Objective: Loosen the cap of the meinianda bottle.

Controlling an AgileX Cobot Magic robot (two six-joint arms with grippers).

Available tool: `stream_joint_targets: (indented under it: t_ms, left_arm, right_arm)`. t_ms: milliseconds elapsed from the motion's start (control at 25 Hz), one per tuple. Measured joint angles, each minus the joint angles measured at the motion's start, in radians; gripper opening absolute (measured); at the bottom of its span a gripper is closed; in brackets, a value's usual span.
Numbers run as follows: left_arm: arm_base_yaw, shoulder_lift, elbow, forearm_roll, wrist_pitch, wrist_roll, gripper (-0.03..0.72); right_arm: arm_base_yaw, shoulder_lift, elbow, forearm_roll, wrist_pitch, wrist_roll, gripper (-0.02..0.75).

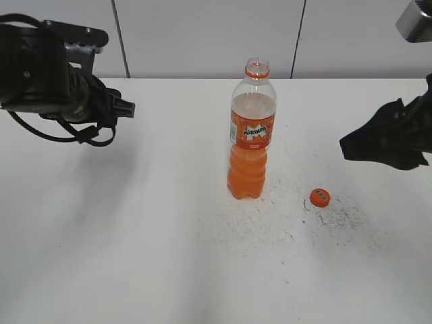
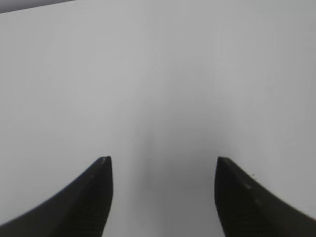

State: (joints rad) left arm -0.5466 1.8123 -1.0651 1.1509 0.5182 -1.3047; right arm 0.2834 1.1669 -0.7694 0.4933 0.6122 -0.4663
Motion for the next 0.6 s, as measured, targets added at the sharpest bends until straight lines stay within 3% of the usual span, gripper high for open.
stream_joint_targets:
  t_ms: [120,320,600]
  left_arm:
    - [-0.032,-0.070,0.001,-0.143,0.050,0.094,0.502]
    - [-0.043,-0.211,0.001,-0.425,0.120,0.348,0.500]
    - [-0.044,-0.422,0.001,-0.607,0.277,0.631,0.488]
  right_arm:
    - [0.000,-0.036,0.001,-0.015,0.067,0.000,0.494]
    - [0.000,-0.101,0.001,-0.051,0.183,0.028,0.494]
    - [0.000,-0.246,0.001,-0.158,0.310,0.149,0.494]
